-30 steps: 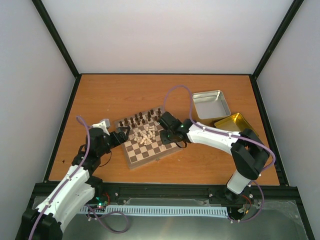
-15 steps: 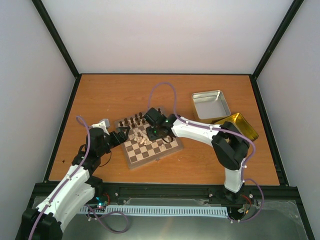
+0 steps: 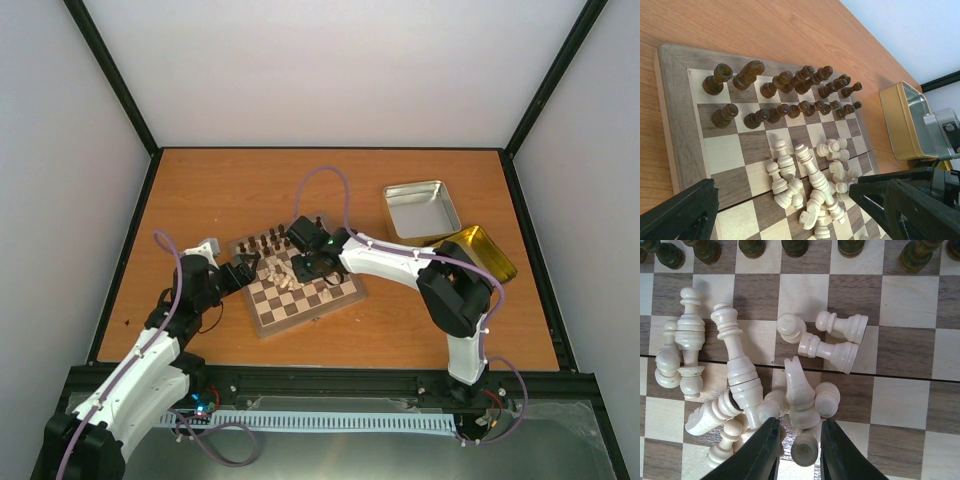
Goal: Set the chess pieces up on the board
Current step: Pick up the chess piece from the chessboard.
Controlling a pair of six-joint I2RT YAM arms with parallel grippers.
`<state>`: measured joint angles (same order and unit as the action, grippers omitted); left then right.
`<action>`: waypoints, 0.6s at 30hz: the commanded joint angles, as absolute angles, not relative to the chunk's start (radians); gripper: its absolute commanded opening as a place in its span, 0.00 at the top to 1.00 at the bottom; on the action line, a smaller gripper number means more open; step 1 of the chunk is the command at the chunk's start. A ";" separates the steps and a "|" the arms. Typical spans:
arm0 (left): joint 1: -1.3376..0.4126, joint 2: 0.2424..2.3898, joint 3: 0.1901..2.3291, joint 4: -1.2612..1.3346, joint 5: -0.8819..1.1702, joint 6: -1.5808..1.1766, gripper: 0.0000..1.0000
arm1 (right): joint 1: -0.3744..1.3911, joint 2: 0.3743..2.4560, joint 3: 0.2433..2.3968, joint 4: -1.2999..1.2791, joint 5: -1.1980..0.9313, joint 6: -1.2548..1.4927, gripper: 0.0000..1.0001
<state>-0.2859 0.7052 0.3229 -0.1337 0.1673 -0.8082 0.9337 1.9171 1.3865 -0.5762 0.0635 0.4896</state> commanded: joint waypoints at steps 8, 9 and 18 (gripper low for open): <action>-0.282 0.699 0.370 -0.149 0.161 -0.783 0.09 | 0.937 1.942 1.404 -0.599 0.066 0.486 0.86; -0.282 0.699 0.370 -0.149 0.162 -0.783 0.09 | 0.937 1.934 1.400 -0.600 0.068 0.486 0.88; -0.282 0.698 0.379 -0.152 0.158 -0.779 0.09 | 0.934 1.776 1.293 -0.603 0.122 0.497 0.88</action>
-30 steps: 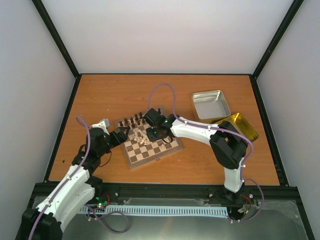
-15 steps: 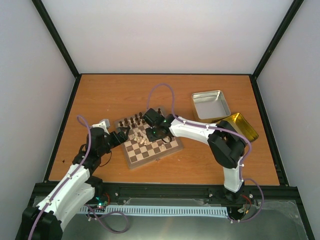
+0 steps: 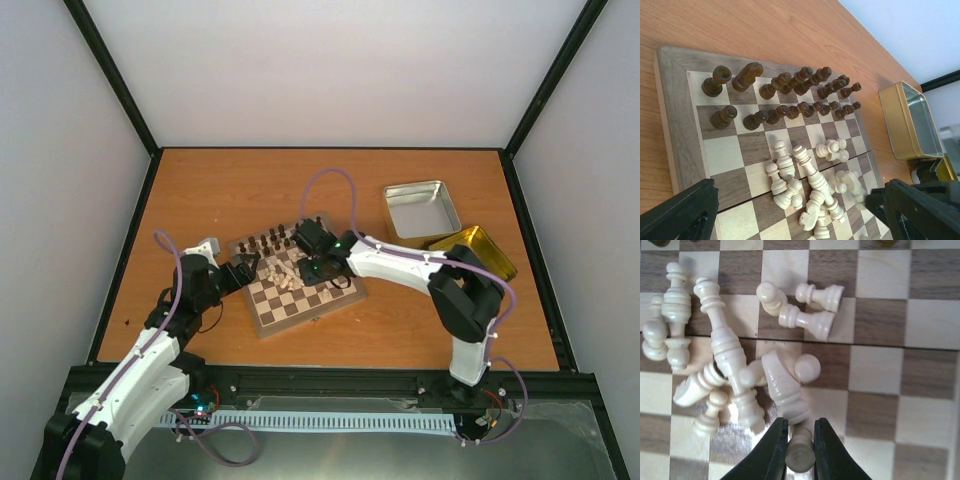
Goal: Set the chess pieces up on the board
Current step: Pick up the chess piece from the chessboard, then place the chess piece on the chessboard.
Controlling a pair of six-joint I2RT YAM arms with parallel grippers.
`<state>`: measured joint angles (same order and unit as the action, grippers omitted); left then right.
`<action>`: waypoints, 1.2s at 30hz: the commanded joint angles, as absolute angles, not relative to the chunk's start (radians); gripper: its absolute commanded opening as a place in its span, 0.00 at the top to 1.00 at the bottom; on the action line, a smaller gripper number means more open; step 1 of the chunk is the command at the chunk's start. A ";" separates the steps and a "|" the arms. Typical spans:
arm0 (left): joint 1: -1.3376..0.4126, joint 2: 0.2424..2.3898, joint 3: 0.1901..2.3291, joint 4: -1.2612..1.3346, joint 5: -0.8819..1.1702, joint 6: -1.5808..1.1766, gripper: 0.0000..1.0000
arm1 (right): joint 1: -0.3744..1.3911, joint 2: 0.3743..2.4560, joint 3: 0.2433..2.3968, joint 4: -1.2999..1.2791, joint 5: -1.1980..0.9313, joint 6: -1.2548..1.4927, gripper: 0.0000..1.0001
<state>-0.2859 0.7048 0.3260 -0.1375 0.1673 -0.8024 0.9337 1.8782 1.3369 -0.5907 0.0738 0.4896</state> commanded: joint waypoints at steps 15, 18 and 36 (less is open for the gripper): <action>-0.282 0.707 0.385 -0.144 0.171 -0.777 0.09 | 0.869 1.614 1.049 -0.594 0.168 0.563 0.87; -0.282 0.710 0.387 -0.146 0.174 -0.777 0.09 | 0.867 1.603 1.034 -0.601 0.179 0.586 0.87; -0.282 0.726 0.387 -0.136 0.178 -0.777 0.09 | 0.866 1.614 0.970 -0.514 0.190 0.581 0.75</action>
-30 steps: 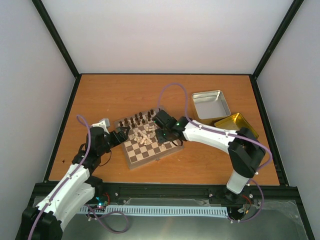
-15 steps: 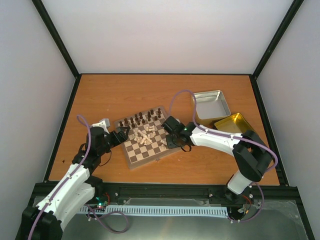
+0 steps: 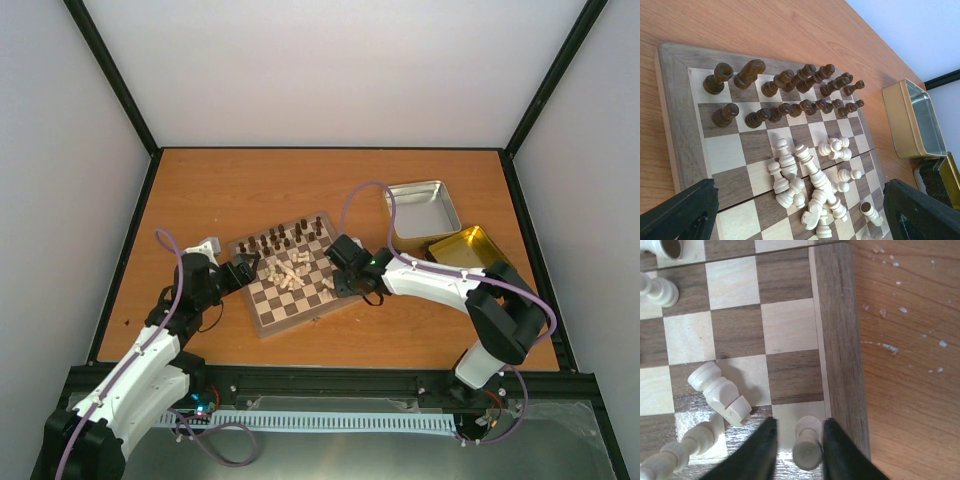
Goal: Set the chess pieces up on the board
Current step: Place the chess piece on the chessboard, then pick up the chess piece from the chessboard.
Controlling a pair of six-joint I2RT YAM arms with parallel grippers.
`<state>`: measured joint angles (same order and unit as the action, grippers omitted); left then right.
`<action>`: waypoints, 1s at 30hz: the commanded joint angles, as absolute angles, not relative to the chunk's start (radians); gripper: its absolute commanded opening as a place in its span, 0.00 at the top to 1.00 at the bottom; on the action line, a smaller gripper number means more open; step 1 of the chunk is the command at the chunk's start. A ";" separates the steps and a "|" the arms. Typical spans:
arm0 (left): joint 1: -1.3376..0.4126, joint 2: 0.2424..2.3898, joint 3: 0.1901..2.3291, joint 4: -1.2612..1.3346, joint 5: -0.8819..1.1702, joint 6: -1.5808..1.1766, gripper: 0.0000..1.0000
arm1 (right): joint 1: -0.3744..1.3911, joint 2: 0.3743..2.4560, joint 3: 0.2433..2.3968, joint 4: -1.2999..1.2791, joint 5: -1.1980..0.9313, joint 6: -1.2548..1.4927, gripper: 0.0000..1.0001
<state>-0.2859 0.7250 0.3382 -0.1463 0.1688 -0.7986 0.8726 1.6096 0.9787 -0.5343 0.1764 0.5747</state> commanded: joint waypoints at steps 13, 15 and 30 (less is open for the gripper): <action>-0.282 0.723 0.393 -0.142 0.174 -0.772 0.09 | 0.866 1.614 1.118 -0.590 0.136 0.411 0.55; -0.282 0.720 0.392 -0.145 0.171 -0.771 0.09 | 0.867 1.633 1.147 -0.594 0.099 0.361 0.56; -0.282 0.722 0.387 -0.149 0.169 -0.771 0.09 | 0.866 1.812 1.275 -0.713 -0.021 0.237 0.64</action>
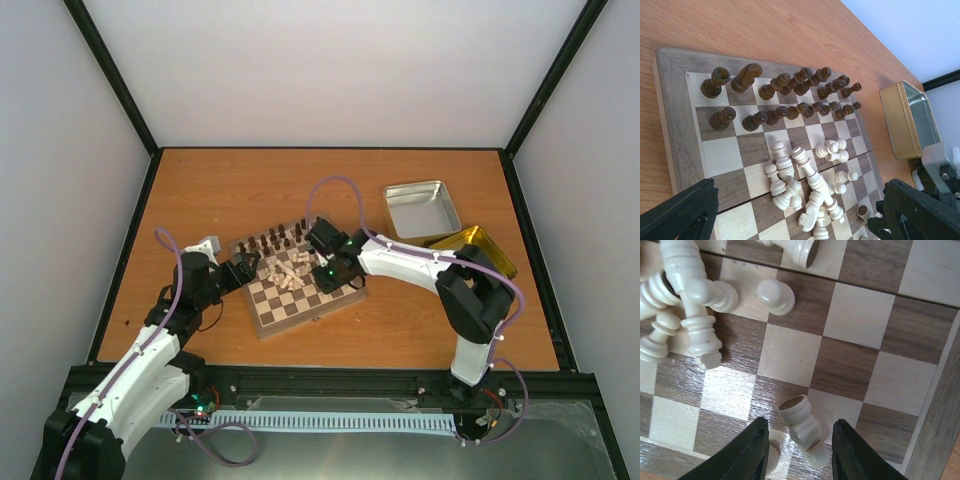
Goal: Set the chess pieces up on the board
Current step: Pick up the chess piece from the chessboard, then place the chess piece on the chessboard.
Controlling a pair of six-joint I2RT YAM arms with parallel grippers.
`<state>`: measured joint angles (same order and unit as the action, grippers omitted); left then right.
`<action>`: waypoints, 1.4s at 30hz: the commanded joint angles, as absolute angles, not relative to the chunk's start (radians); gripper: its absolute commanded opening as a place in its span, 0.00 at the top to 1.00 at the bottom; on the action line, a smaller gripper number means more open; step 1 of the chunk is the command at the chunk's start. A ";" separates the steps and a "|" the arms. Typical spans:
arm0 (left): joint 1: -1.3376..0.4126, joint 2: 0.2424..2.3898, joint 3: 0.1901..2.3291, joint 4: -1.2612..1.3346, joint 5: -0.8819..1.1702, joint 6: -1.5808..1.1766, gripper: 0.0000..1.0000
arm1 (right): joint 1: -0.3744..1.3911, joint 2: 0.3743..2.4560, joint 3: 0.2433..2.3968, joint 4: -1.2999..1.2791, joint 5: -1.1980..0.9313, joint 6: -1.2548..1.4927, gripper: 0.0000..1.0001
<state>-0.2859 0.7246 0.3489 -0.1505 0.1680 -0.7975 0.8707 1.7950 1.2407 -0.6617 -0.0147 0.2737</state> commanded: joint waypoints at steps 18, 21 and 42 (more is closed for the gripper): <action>-0.282 0.719 0.385 -0.153 0.161 -0.766 0.09 | 0.850 1.894 1.318 -0.714 0.022 0.260 0.75; -0.282 0.719 0.386 -0.152 0.161 -0.765 0.09 | 0.848 1.900 1.317 -0.705 0.039 0.269 0.78; -0.282 0.718 0.455 0.071 0.616 -0.777 0.07 | 0.846 1.586 1.185 -0.197 -0.210 0.251 0.88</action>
